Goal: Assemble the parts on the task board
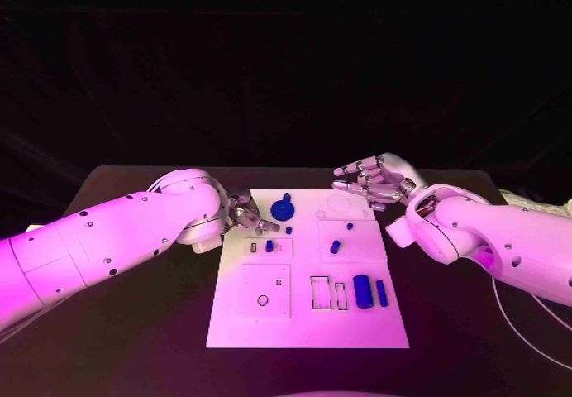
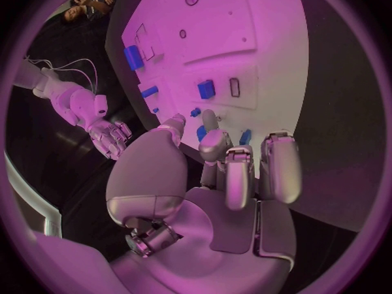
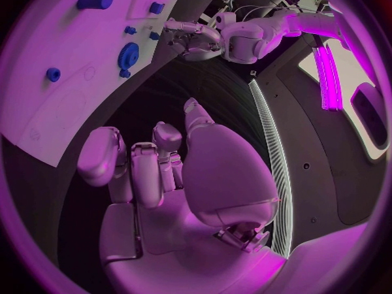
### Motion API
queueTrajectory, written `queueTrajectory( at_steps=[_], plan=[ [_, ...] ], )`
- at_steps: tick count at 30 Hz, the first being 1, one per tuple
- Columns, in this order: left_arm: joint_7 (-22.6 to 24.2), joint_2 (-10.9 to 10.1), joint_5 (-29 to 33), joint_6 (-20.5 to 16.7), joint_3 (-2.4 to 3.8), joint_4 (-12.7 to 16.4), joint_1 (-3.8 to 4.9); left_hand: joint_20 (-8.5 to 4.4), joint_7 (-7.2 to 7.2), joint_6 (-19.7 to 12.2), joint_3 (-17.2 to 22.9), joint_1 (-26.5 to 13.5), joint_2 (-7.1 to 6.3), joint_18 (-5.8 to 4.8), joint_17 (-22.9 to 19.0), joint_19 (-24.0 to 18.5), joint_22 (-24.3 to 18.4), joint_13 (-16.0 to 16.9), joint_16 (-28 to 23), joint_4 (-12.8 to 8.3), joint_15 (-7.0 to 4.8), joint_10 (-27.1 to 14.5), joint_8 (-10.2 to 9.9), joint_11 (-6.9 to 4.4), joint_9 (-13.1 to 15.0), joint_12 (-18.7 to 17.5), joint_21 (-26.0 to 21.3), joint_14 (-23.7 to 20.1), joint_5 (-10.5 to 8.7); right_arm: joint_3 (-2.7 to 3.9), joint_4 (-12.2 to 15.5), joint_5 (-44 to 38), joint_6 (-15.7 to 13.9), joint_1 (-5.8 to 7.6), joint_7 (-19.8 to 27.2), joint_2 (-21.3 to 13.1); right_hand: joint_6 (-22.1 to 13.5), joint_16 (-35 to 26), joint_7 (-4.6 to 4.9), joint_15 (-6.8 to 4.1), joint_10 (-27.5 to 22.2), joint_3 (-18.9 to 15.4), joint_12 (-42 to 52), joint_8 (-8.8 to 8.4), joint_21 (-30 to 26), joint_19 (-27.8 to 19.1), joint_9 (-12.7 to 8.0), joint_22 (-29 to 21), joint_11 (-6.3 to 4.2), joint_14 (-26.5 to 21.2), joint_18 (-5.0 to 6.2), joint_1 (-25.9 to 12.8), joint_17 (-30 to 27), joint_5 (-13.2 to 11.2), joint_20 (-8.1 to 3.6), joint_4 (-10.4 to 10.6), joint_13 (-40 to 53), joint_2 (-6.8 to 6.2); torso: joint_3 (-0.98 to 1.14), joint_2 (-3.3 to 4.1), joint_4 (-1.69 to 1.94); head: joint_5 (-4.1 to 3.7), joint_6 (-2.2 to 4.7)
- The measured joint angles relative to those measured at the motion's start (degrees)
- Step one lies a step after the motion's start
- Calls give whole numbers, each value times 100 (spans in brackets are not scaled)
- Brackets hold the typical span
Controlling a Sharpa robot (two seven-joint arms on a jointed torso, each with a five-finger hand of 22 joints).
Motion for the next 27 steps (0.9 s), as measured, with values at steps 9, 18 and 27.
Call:
queueTrajectory(
  at_steps=[9, 18, 27],
  plan=[
    [1, 89, 301, 326, 88, -693, 409, 176, 300, -516, -285, 417, 159, -1, 0, -150, -198, -466, 0, -6, 200, -310, -794, 257, -663, -357, -169, -14, 0, -5, -42, 8, 6, -1, 1, 41, 0, 0, 0, 0, 0, 0, 0, 0, 0, 0, 0, -9, 0, 0, 0, -22, 0, 0, 0, 0, -4, -23, 11, 7, 3, 37, 29],
    [9, 538, 212, 854, -107, -1621, 476, 191, 310, -322, -383, 545, 241, 0, -1, -149, -203, -495, 0, -3, 226, -310, -841, 257, -845, -383, -180, 0, 0, -5, -50, 10, 13, -1, 0, 65, 0, 0, 0, 0, 0, 0, 0, 0, 0, 0, 0, -9, 0, 0, 0, -22, -1, 0, 0, 0, -6, -23, -2, 7, 2, 48, 40],
    [60, 794, 75, 1124, -208, -2095, 479, 211, 266, -175, -479, 575, 272, 0, -2, -129, -133, -461, 0, 20, 226, -299, -807, 245, -867, -322, -180, 0, 0, -5, -62, 10, 24, -1, -1, 85, 0, 0, 0, 0, 0, 0, 0, 0, 0, 0, 0, -9, 0, 0, 0, -45, -1, 0, 0, -1, -6, 1, -2, 10, -2, 58, 44]
  ],
)
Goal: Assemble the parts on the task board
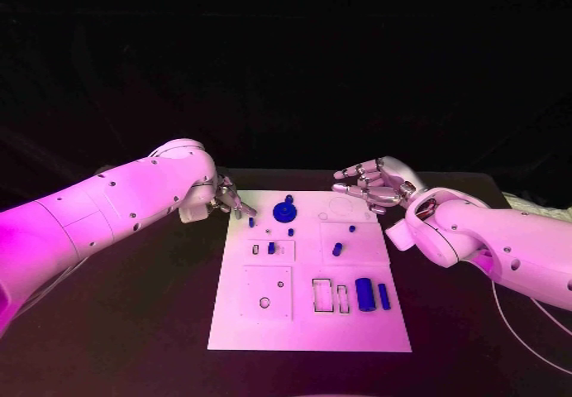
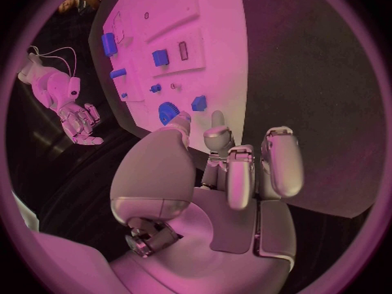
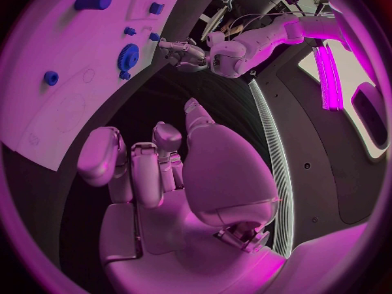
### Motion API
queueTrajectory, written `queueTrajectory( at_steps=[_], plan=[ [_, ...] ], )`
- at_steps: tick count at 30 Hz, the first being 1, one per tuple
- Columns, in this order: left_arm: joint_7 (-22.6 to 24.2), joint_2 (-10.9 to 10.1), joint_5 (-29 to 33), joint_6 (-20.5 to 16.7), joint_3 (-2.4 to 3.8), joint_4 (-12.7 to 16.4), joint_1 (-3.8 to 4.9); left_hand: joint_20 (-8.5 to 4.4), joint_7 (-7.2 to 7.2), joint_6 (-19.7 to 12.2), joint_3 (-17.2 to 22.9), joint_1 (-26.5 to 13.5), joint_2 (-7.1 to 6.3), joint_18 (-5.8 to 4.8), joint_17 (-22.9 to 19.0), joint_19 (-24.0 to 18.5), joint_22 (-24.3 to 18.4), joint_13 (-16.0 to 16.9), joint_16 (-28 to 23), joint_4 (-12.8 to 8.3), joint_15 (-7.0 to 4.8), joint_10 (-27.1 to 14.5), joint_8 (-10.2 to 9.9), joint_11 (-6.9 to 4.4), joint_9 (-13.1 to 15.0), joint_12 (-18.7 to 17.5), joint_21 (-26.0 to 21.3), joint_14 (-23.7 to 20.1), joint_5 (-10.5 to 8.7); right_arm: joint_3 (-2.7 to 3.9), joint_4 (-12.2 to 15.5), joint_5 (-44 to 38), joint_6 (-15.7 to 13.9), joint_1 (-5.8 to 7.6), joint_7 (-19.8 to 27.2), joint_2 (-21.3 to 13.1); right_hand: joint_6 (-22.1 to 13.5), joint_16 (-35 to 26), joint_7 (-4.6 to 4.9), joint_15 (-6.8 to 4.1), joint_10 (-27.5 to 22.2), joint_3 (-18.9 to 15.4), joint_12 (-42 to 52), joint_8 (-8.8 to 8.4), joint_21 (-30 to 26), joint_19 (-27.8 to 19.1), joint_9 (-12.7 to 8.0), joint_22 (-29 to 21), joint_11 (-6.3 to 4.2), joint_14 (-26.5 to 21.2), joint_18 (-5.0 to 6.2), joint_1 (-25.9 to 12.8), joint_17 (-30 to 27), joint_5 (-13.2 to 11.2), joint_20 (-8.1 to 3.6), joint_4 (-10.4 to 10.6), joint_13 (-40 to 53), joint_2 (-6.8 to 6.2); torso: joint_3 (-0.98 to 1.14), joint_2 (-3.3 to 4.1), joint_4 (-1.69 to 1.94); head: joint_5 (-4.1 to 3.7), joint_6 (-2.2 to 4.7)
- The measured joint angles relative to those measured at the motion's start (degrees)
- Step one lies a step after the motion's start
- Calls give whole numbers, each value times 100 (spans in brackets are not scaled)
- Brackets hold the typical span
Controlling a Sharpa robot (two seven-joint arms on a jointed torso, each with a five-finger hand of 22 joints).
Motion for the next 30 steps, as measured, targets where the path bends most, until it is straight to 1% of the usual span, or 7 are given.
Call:
queueTrajectory(
  at_steps=[6, 11, 13, 17, 22, 24, 30],
  plan=[
    [54, 91, -43, 77, -16, -115, -1, 0, -8, 8, -45, 0, 0, 0, 0, 0, 21, 9, 0, -9, 0, 10, 22, -10, -6, 0, 0, 0, 0, 0, -28, 0, 14, 0, 0, 19, 0, 0, 0, 0, 0, -16, 0, 0, 0, 0, 0, 0, 0, 0, 0, 0, 0, 0, 0, -15, 0, 0, 0, -2, 2, 12, 7],
    [102, 145, -49, 103, -24, -181, -7, -22, -19, 60, -75, -39, 38, 0, 0, 22, 42, 16, 0, -9, 0, 30, 66, -30, -6, 32, 24, 0, 0, 0, -43, 0, 34, 0, 0, 35, 0, 0, 0, 0, 0, -16, 0, 0, 0, 0, 0, -5, 0, 0, 0, 0, 0, 0, 0, -15, 0, 0, 2, -4, 2, 17, -13],
    [120, 157, -49, 107, -26, -193, -10, -22, -50, 91, -103, -17, 60, 0, 0, 22, 51, 31, 0, -17, 0, 33, 95, -33, -5, 45, 24, 0, 0, 0, -48, 0, 43, 0, 1, 39, 0, 0, 0, 0, 0, -16, 0, 0, 0, 0, 0, -5, 0, 0, 0, 0, 0, 0, 0, -16, 0, 0, 2, -4, 2, 18, -15],
    [157, 191, -45, 110, -32, -225, -19, -22, -60, 101, -122, -17, 60, 0, -1, 22, 62, 34, 0, -11, 0, 51, 133, -51, 16, 67, 24, 0, 0, 0, -59, 0, 59, -1, 3, 51, 0, 0, 0, 0, 0, -15, 0, 0, 0, 0, 0, -5, 0, 0, 0, 0, 0, 0, 0, -16, -5, 0, 2, -4, 4, 18, -20],
    [195, 246, -44, 111, -52, -263, -32, -43, -80, 121, -145, 44, 121, 0, -1, 42, 74, 44, 0, -34, -21, 72, 178, -71, 56, 67, 24, -21, 0, 0, -64, 0, 72, -1, 5, 67, 0, 0, 0, 0, 0, -15, 0, 0, -13, 0, 0, -12, 0, 0, 0, 0, 4, 0, 0, -16, -6, 0, 2, -3, 2, 24, -29],
    [203, 265, -44, 111, -62, -281, -39, -43, -80, 121, -153, 100, 176, 0, -1, 42, 81, 44, 0, -42, -39, 71, 215, -71, 74, 71, 24, -4, 0, 0, -65, 0, 77, -2, 5, 72, 0, 0, 0, 0, 0, -15, 0, 0, -24, 0, 0, -19, 0, 0, 0, 0, 4, 0, 0, -16, -6, 0, 2, -3, 1, 24, -35],
    [207, 312, -44, 107, -78, -333, -69, -43, -101, 141, -153, 127, 203, 0, -1, 42, 85, 44, 0, -42, -42, 71, 239, -71, 99, 90, 46, 0, 0, 0, -69, 0, 92, -3, 6, 78, 0, 0, 0, 0, 0, -15, 0, 0, -23, 0, 0, -18, 0, 0, 0, 0, 4, 0, 0, -16, -5, 0, 3, 0, -2, 29, -45]
  ],
)
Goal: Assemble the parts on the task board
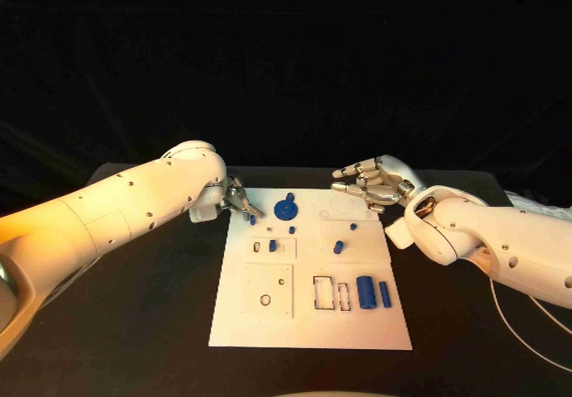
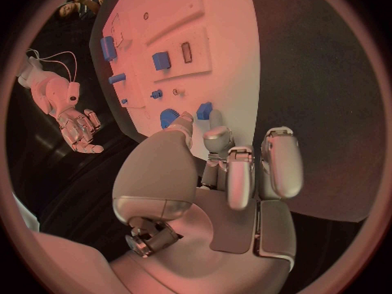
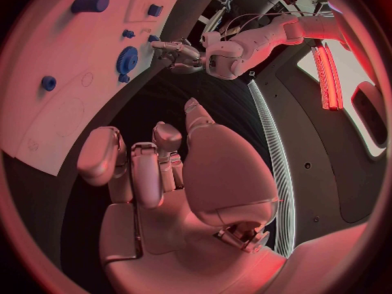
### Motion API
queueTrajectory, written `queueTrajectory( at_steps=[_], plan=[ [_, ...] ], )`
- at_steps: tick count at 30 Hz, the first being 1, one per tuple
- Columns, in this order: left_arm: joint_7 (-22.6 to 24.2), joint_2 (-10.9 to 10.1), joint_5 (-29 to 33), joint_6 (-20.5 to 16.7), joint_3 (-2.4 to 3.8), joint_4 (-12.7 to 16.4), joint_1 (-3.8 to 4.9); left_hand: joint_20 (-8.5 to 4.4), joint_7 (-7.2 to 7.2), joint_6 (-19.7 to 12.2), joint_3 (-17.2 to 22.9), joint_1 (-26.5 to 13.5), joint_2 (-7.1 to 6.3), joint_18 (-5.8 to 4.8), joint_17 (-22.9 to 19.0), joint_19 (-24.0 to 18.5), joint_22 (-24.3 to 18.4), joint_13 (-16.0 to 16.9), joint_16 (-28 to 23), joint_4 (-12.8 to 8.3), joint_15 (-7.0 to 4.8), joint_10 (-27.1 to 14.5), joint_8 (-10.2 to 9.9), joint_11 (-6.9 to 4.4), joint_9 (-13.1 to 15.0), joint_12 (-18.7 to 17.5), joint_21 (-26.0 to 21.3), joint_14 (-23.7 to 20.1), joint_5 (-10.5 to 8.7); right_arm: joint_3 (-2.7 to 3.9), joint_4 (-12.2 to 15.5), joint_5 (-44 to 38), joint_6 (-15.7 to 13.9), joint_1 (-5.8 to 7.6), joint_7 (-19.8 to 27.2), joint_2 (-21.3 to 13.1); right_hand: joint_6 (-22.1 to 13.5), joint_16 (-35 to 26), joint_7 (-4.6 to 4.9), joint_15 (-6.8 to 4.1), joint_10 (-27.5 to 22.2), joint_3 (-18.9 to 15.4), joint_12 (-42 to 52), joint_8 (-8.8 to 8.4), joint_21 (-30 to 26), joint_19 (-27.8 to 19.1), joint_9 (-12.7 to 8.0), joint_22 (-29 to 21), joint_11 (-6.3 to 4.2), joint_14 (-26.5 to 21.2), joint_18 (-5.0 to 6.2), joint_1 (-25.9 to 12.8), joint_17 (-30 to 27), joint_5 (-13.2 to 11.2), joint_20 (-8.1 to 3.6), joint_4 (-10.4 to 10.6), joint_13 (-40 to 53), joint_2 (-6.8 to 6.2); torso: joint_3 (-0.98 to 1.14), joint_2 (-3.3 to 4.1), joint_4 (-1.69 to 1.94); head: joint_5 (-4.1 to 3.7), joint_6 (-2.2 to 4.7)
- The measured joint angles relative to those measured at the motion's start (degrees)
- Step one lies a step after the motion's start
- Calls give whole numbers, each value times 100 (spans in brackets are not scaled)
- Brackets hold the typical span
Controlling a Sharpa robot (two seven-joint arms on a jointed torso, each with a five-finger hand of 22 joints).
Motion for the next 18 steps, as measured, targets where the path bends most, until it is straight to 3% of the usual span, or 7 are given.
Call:
queueTrajectory(
  at_steps=[8, 15, 18],
  plan=[
    [-1, 19, 0, 0, -6, -19, -10, -20, 0, 0, 0, 99, 21, 0, 0, 20, 11, -5, 0, 0, 0, 20, 93, -20, 62, 0, 0, 0, 0, 0, -4, 0, 9, -1, 2, 7, 0, 0, 0, 0, 0, 0, 0, 0, 0, 0, 0, 0, 0, 0, 0, 0, -1, 0, 0, 0, 0, 0, 5, -3, 2, -7, -15],
    [-4, 19, 0, -9, -8, -33, -11, -23, -25, -26, 194, 459, 216, 0, 0, 23, 16, -32, 0, -125, -40, 41, 184, -40, 162, 0, 0, 0, 0, 0, -10, 0, 16, -2, 3, 10, 0, 0, 0, 0, 0, 0, 0, 0, 1, 0, 0, 0, 0, 0, 0, 0, -1, 0, 0, 0, 0, 0, 7, -5, 2, -7, -27],
    [-4, 20, 0, -27, -8, -33, -11, -49, -84, -87, 487, 825, 316, 0, 0, 32, 20, -58, 0, -308, -81, -2, 183, -83, 188, 0, 0, 0, 34, 0, -12, 0, 17, -2, 4, 10, 0, 0, 0, 0, 0, 0, 0, 0, 1, 0, 0, 0, 0, 0, 0, 0, -1, 0, 0, 0, 0, 0, 6, -7, 3, -7, -33]
  ],
)
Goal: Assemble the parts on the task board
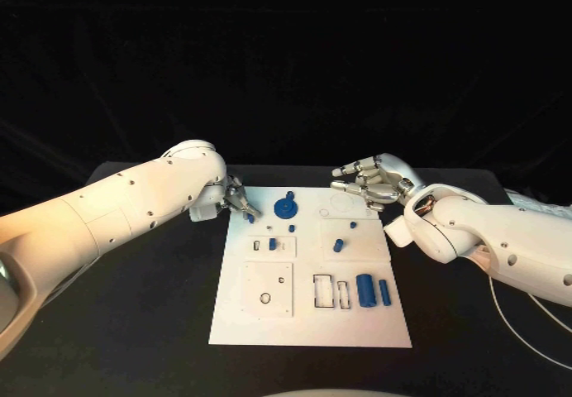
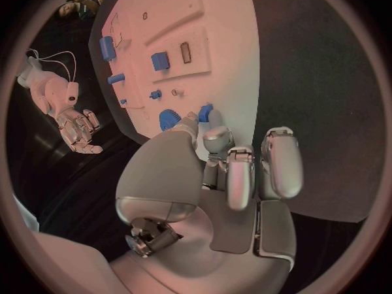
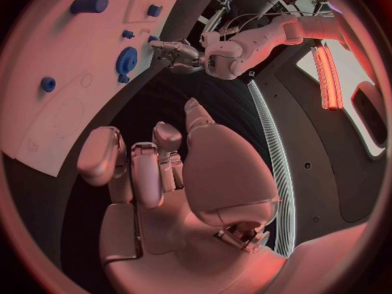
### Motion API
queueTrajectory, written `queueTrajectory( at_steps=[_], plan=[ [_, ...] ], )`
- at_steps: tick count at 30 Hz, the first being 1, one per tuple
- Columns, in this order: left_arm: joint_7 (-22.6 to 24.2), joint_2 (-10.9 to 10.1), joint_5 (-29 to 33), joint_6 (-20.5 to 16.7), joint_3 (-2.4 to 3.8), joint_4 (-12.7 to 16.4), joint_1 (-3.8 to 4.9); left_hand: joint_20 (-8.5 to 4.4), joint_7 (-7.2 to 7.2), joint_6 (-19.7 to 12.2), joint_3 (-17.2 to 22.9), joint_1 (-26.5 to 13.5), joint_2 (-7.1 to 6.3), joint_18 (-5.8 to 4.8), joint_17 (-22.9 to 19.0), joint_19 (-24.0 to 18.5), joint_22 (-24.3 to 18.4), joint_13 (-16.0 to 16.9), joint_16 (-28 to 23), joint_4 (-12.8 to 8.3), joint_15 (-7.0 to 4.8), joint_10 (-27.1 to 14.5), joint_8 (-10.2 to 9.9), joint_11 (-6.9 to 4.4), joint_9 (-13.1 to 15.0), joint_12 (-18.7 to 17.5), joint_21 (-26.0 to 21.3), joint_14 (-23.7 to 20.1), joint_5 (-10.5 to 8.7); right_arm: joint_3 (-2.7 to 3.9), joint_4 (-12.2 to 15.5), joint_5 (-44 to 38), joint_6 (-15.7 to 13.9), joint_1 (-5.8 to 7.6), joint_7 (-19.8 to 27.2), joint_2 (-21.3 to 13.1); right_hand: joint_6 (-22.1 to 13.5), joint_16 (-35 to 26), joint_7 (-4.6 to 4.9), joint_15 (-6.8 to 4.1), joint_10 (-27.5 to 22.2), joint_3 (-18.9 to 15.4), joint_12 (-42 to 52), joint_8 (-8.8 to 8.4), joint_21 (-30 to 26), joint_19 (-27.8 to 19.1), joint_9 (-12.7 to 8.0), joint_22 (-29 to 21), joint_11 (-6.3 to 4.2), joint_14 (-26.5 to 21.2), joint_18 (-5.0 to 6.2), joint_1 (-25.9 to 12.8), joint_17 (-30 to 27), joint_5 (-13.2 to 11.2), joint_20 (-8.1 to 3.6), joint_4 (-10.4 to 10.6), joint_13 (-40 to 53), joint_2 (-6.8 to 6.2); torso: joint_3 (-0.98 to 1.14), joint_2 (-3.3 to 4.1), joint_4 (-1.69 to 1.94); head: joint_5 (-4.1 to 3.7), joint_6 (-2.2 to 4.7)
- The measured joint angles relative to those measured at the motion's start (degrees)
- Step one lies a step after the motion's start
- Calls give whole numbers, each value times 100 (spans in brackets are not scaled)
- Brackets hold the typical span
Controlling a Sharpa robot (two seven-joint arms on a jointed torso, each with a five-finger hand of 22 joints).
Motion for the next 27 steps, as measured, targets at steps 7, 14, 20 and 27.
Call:
queueTrajectory(
  at_steps=[7, 14, 20, 27],
  plan=[
    [13, -1, 26, -34, 1, 0, 2, -40, 52, -174, 860, 431, -123, 0, 0, -5, 4, -117, 0, 97, -7, -11, 84, -7, 2, -95, 0, 7, 22, 0, -4, 0, 7, 0, 1, -1, 0, 0, 0, 0, 0, 0, 0, 0, 0, 0, 0, 0, 0, 0, 0, 0, 0, 0, 0, 0, 0, 0, -1, -1, -2, -1, -13],
    [43, -37, 96, -45, -1, 38, -3, -32, 52, -215, 1633, 145, -508, 0, 0, -14, 8, -174, 0, 76, 0, -19, 235, 2, 278, -126, -14, 0, 21, 0, -10, 0, 19, -1, 1, -2, 0, 0, 0, 0, 0, 0, 0, 0, 0, 0, 0, 0, 0, 0, 0, 0, -1, 0, 0, 0, 0, 0, -2, -3, -1, -11, -30],
    [73, -215, 191, -117, -1, 286, -3, -32, 62, -223, 1763, 82, -571, 0, 0, -13, 7, -182, 0, 37, 0, 3, 265, 24, 316, -126, -23, 0, -36, -1, -17, 0, 30, -4, 1, -1, 0, 0, 0, 0, 0, 0, 0, 0, 0, 0, 0, -3, 0, 0, 0, 0, -1, 0, 0, 0, -11, 0, -2, -3, -3, -25, -43],
    [120, -598, 304, -337, -1, 892, -3, -32, 63, -224, 1835, 13, -587, -1, 0, -13, 20, -176, 0, -3, 0, 3, 303, 22, 347, -126, -23, 0, -114, -4, -26, 0, 41, -8, 0, -11, 0, 0, 0, 0, 0, 0, 0, 0, 0, 0, 0, -4, 0, 0, 0, 0, -2, 0, 0, 0, -11, 0, 1, -8, 2, -63, -53]
  ],
)
